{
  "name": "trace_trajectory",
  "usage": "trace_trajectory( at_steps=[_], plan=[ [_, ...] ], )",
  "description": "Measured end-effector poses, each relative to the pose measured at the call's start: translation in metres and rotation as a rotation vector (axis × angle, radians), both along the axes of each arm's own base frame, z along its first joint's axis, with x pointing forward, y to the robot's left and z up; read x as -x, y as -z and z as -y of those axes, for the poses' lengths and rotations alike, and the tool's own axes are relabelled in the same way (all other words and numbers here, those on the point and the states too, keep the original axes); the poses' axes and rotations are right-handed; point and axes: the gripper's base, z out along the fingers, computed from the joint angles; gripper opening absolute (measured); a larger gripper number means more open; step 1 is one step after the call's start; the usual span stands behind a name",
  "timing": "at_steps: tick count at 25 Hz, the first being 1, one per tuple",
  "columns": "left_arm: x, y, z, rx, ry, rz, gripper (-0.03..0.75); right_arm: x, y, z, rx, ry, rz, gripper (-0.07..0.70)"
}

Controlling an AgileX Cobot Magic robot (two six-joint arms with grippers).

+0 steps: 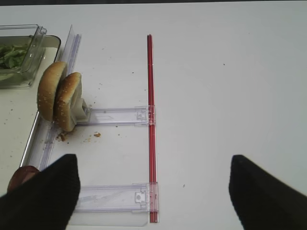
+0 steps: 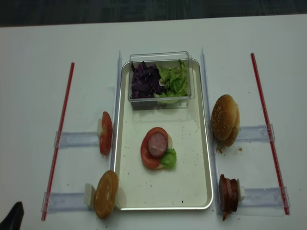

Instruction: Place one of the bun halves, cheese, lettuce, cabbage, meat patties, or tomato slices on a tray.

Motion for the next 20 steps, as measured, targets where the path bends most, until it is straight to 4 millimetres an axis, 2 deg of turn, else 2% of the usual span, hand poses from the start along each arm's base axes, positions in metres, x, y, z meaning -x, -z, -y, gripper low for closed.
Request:
trace_trajectory(
  at_steps=[20],
  plan=[
    [0.0, 0.0, 0.0, 0.0, 0.0, 0.0, 0.689, 0.0, 0.0, -0.0002, -0.006, 0.001, 0.0, 0.646]
  ],
)
